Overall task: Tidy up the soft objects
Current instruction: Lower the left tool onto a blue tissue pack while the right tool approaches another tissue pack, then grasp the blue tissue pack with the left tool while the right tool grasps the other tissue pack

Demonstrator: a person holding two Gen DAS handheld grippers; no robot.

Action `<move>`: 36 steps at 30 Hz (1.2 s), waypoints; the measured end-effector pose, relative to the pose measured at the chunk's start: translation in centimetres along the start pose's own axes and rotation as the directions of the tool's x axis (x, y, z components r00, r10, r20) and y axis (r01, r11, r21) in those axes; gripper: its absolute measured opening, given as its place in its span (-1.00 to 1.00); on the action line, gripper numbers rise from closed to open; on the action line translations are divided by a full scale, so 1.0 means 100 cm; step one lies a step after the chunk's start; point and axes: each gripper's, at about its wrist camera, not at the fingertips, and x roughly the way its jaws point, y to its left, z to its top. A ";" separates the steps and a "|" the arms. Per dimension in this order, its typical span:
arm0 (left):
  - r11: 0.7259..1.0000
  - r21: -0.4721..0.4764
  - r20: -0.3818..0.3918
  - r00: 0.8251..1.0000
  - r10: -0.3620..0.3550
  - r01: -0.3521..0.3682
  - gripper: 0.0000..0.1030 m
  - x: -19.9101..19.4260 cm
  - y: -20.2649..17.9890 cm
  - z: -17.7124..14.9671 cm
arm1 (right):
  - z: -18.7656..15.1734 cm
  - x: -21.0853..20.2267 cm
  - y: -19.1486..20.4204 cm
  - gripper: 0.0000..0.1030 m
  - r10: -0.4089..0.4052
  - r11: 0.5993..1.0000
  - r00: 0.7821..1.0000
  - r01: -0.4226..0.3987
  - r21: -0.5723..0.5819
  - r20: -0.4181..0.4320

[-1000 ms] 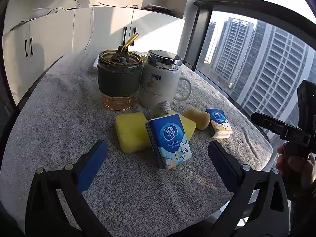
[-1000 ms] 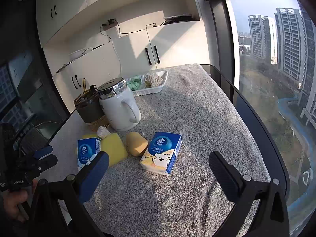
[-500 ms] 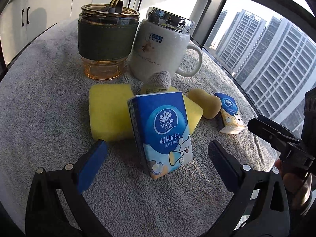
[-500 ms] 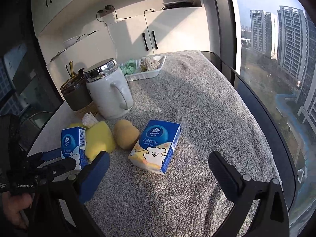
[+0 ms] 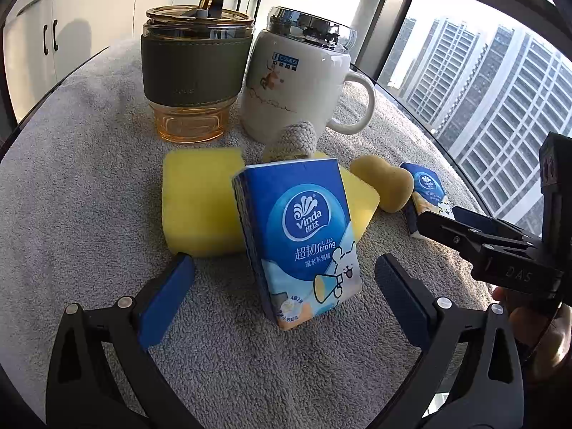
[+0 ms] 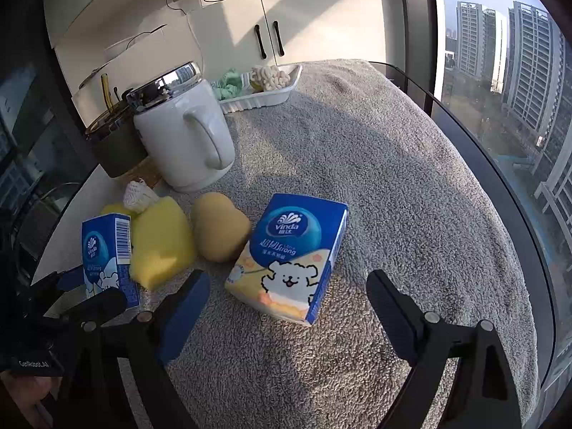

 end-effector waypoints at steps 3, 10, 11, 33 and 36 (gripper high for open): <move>1.000 0.000 0.004 1.000 0.003 -0.003 0.97 -0.001 0.001 0.000 | -0.001 0.004 0.002 0.75 -0.013 1.000 1.000 0.013 -0.004 -0.011; 0.999 0.006 0.010 0.999 0.037 -0.037 0.83 0.002 -0.001 0.002 | 0.003 0.008 0.005 0.67 -0.059 0.998 0.998 0.059 0.000 -0.028; 0.999 0.003 0.011 0.999 0.038 -0.038 0.82 0.002 -0.001 0.002 | 0.004 0.009 0.005 0.66 -0.067 0.998 0.997 0.066 -0.004 -0.028; 0.996 0.045 0.046 0.995 -0.085 0.083 -0.18 -0.019 -0.002 -0.006 | -0.004 0.002 0.012 0.17 -0.050 0.997 0.999 0.049 -0.065 -0.007; 0.994 0.042 0.061 0.993 -0.100 0.098 -0.19 -0.025 0.001 -0.006 | -0.005 -0.001 0.014 0.16 -0.049 0.996 0.999 0.049 -0.071 -0.001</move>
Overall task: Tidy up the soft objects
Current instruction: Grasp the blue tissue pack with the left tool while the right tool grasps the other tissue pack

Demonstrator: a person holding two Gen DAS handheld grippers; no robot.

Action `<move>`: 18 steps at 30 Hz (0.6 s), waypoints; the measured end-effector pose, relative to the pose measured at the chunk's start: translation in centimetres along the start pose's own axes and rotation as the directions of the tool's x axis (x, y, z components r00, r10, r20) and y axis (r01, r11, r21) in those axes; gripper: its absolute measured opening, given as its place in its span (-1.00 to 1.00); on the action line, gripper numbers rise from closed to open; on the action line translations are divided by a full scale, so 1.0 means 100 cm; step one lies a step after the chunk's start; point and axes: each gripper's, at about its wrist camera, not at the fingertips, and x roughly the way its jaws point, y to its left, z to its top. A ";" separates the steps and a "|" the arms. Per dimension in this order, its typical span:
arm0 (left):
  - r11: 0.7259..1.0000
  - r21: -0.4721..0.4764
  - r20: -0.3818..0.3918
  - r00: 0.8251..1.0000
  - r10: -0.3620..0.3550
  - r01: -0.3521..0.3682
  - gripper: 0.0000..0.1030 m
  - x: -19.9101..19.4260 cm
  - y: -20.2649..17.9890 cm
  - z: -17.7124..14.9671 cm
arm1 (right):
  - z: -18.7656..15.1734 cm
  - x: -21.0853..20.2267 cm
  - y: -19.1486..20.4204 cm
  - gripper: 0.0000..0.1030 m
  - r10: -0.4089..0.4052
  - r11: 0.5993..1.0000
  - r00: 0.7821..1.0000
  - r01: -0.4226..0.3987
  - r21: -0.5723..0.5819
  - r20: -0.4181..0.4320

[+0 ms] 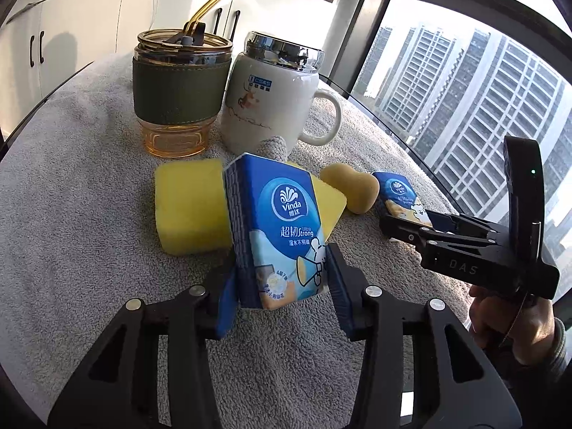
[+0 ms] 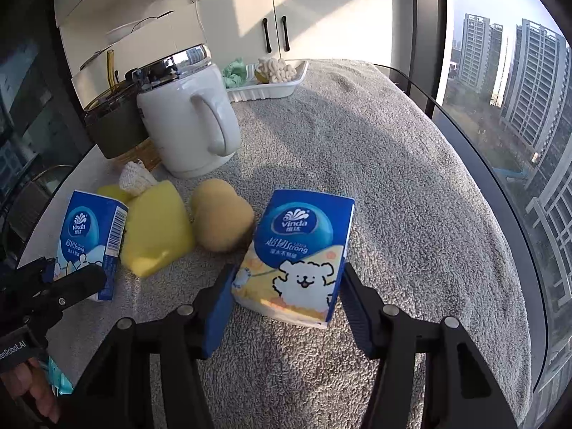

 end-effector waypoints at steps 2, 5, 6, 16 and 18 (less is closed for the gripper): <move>1.000 0.013 0.008 1.000 0.004 -0.005 -0.21 -0.005 0.000 0.000 | -0.001 -0.001 0.001 0.16 -0.006 1.000 1.000 0.007 -0.007 0.005; 1.000 0.015 0.005 1.000 -0.003 0.003 -0.27 -0.006 0.005 -0.002 | -0.004 0.001 0.001 0.16 -0.021 1.000 1.000 0.021 -0.015 -0.003; 1.000 0.015 0.001 1.000 -0.006 0.006 -0.33 -0.006 0.006 -0.002 | -0.004 0.000 0.001 0.15 -0.023 1.000 1.000 0.023 -0.017 0.001; 1.000 0.020 0.033 0.999 -0.002 0.001 -0.45 -0.015 0.009 0.003 | -0.008 -0.007 0.008 0.09 -0.018 0.999 1.000 0.019 -0.036 0.016; 1.000 0.022 0.040 0.999 -0.008 0.007 -0.45 -0.019 0.010 0.003 | -0.009 -0.011 0.009 0.09 -0.015 0.999 1.000 0.016 -0.040 0.022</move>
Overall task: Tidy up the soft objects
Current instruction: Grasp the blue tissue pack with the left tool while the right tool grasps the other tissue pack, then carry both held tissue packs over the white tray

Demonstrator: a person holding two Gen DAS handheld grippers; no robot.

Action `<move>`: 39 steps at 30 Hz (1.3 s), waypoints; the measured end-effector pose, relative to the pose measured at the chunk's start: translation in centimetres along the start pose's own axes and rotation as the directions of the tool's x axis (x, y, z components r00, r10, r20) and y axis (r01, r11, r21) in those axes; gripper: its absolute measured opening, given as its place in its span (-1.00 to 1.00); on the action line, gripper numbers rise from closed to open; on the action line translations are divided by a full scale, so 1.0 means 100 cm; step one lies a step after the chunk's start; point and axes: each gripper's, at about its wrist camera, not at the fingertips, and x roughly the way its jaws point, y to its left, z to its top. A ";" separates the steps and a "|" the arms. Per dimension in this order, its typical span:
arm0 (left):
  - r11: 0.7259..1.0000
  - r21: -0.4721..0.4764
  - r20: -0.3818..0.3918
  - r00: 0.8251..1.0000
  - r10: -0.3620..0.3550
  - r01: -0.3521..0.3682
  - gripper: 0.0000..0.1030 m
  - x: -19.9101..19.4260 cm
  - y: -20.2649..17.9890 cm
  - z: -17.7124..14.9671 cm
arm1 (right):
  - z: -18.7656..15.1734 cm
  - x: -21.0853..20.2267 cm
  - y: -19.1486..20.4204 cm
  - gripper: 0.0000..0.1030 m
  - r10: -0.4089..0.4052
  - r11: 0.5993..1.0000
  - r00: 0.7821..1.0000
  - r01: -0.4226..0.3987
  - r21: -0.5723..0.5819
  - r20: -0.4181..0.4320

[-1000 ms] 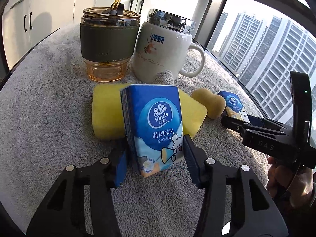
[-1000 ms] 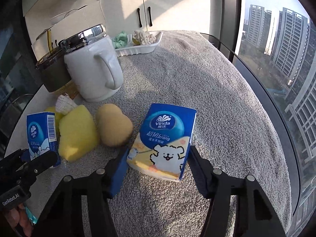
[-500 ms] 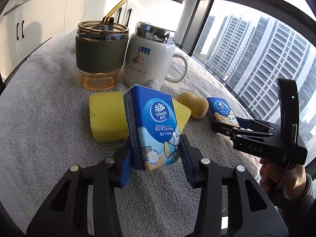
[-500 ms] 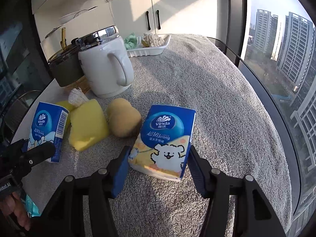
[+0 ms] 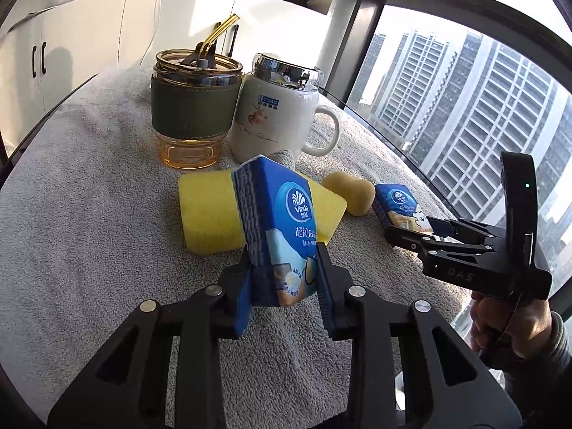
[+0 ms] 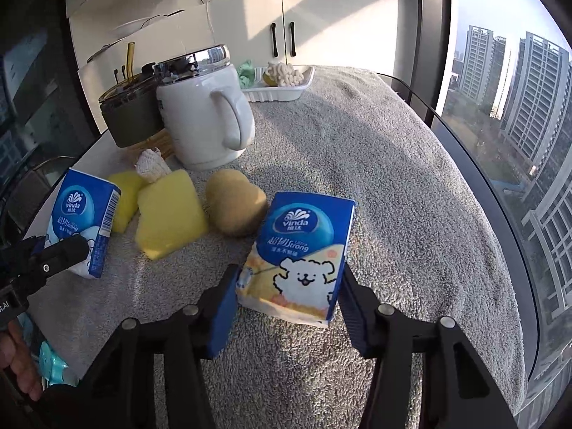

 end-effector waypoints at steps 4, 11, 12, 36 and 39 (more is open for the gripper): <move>1.000 -0.002 0.018 1.000 0.003 -0.003 -0.45 -0.010 0.004 0.002 | -0.001 -0.008 0.002 0.08 0.009 1.000 1.000 -0.009 0.002 0.007; 0.999 -0.021 0.041 0.999 0.028 -0.028 -0.45 -0.032 0.023 0.001 | -0.004 -0.020 0.002 0.08 0.011 1.000 1.000 -0.011 0.004 0.011; 0.999 -0.026 0.043 0.999 0.032 -0.031 -0.45 -0.035 0.026 0.000 | -0.005 -0.021 0.001 0.08 0.013 1.000 1.000 -0.013 0.005 0.011; 0.982 0.007 0.179 0.967 0.182 -0.186 -0.45 -0.094 0.098 0.085 | 0.093 -0.095 -0.049 0.08 -0.056 0.995 0.986 0.067 -0.067 0.159; 0.975 0.032 0.203 0.957 0.209 -0.220 -0.45 -0.098 0.108 0.109 | 0.118 -0.101 -0.063 0.08 -0.082 0.991 0.980 0.099 -0.087 0.183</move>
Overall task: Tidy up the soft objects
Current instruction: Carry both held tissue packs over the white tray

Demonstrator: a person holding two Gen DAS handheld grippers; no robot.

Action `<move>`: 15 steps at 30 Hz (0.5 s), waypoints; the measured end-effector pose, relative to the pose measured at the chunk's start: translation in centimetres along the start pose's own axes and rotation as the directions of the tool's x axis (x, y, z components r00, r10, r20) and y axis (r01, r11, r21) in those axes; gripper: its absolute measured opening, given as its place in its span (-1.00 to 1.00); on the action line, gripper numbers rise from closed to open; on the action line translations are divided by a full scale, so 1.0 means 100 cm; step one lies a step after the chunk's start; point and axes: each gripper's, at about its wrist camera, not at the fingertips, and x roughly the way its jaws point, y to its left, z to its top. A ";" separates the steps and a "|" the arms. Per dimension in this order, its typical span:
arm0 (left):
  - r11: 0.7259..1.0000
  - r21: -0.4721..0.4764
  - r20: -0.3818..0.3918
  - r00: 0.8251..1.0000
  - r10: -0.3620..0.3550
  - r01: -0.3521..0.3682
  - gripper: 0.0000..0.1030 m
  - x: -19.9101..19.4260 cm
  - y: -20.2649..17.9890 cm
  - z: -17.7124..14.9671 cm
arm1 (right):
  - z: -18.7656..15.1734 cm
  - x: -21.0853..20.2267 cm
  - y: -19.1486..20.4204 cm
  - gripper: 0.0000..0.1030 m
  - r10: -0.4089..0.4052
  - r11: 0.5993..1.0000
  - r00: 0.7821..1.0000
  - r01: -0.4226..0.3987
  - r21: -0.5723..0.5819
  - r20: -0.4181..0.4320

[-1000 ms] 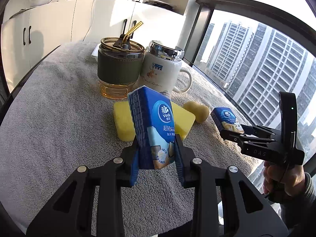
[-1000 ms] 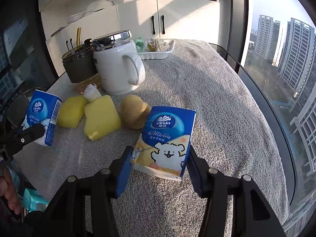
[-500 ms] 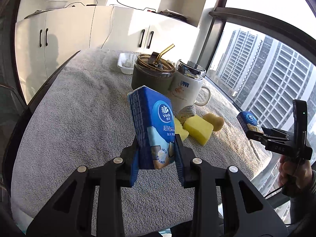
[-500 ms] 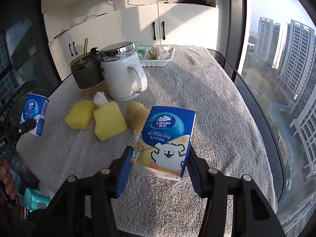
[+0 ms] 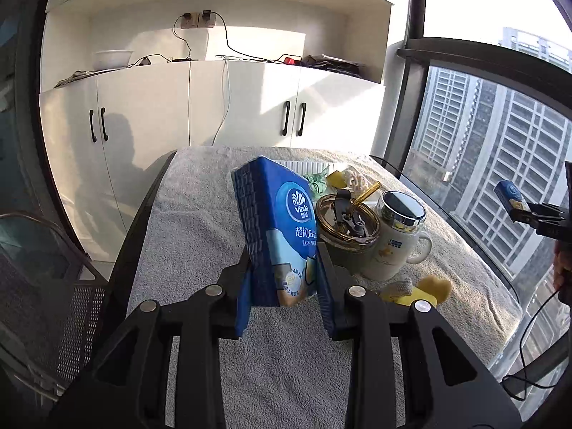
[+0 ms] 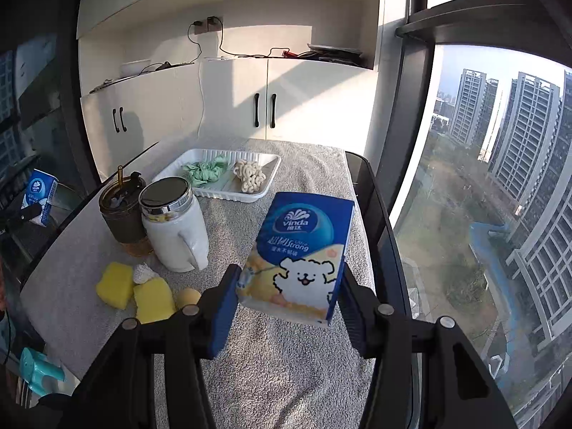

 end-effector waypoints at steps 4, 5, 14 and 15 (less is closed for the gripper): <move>0.999 0.039 0.010 1.000 0.019 -0.020 -0.45 0.018 0.011 0.035 | 0.035 0.006 -0.016 0.08 -0.017 0.999 0.999 0.018 -0.033 0.029; 0.998 0.052 0.012 1.000 0.022 -0.022 -0.45 0.024 0.012 0.043 | 0.045 0.010 -0.020 0.08 -0.019 0.999 0.999 0.021 -0.041 0.033; 0.986 0.165 -0.024 1.000 0.001 0.003 -0.45 0.088 0.006 0.123 | 0.150 0.051 -0.019 0.09 0.002 0.988 0.997 0.009 -0.151 0.074; 0.985 0.173 -0.029 1.000 -0.002 0.007 -0.45 0.096 0.004 0.131 | 0.161 0.057 -0.014 0.09 0.003 0.985 0.997 0.010 -0.170 0.076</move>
